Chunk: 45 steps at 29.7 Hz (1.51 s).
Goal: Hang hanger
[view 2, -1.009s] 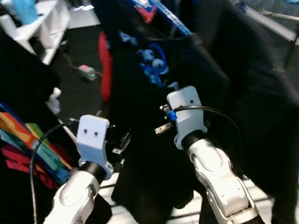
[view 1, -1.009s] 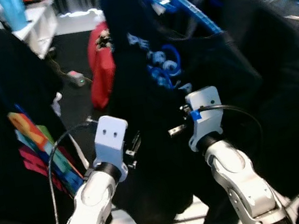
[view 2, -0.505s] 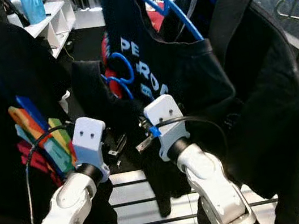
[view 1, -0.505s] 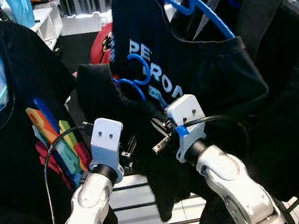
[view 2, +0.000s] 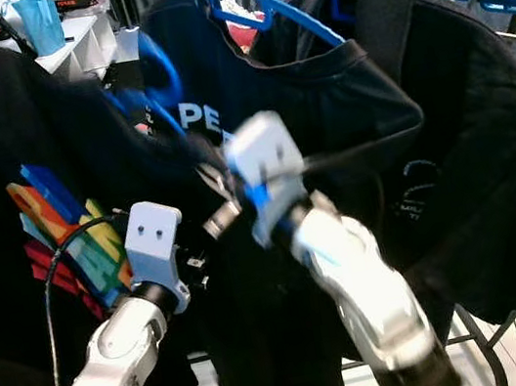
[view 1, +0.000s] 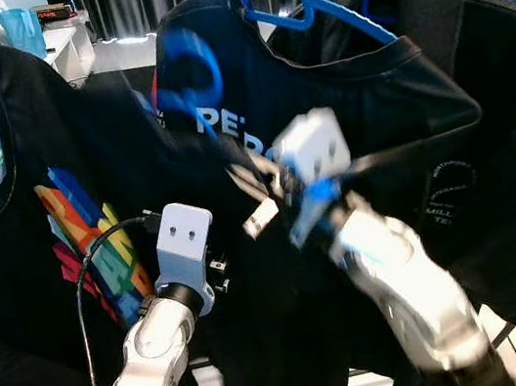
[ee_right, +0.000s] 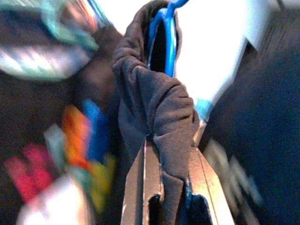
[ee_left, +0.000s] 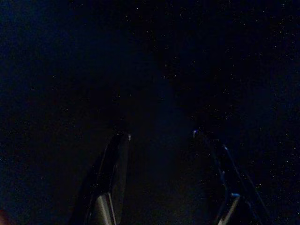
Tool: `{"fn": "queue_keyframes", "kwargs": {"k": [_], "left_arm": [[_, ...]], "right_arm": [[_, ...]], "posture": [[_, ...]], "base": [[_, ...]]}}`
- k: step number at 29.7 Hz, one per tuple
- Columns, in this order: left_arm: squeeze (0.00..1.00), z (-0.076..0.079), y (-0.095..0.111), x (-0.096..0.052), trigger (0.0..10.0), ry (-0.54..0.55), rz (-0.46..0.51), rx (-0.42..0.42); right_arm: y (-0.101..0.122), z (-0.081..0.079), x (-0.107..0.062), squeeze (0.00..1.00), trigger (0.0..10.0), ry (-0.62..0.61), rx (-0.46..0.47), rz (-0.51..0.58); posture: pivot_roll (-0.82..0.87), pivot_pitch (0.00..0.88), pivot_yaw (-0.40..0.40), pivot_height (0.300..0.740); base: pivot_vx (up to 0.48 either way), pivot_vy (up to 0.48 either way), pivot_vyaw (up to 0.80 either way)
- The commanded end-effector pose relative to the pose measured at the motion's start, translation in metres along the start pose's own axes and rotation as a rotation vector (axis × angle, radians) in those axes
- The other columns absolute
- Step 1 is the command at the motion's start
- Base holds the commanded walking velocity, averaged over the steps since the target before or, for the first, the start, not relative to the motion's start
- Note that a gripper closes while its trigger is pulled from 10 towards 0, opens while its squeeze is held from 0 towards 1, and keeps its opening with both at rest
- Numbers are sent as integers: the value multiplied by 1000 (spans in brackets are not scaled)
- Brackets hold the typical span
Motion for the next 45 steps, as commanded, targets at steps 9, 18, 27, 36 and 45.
{"fn": "queue_keyframes", "kwargs": {"k": [9, 18, 27, 36, 45], "left_arm": [[0, 4, -4, 0, 10000, -8, -6, 8], [0, 6, -4, 2, 10000, -12, -1, 4], [0, 7, -5, 3, 10000, -13, -1, 0], [0, 7, -5, 2, 10000, -10, -1, -2], [0, 7, -7, 1, 10000, -8, -4, -5]], "right_arm": [[15, 21, 20, 0, 10000, -58, -32, 85], [17, 64, 37, 0, 10000, -278, -76, 72], [42, 83, 45, 0, 10000, -294, -206, 132], [36, 93, 49, 0, 10000, -339, -122, 71], [10, 81, 45, 106, 10000, -327, 35, -27]], "posture": [[-61, 169, -18, 740], [-62, 168, -19, 740], [-73, 171, -21, 740], [-75, 176, -25, 740], [-80, 184, -25, 740]], "base": [[0, 0, 0], [0, 0, 0], [0, 0, 0], [0, 0, 0], [0, 0, 0]]}}
Point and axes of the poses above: a point about 5 cm out from each wrist's last joint towards the gripper, its own x axis pointing out of the wrist towards the gripper, its own y axis along the axis of the wrist's last joint, z = x × y, the point moved 2 cm from there along x, pointing out of the wrist towards the gripper, and after that the axes turned 11 degrees about -x, right-handed, at the moved point
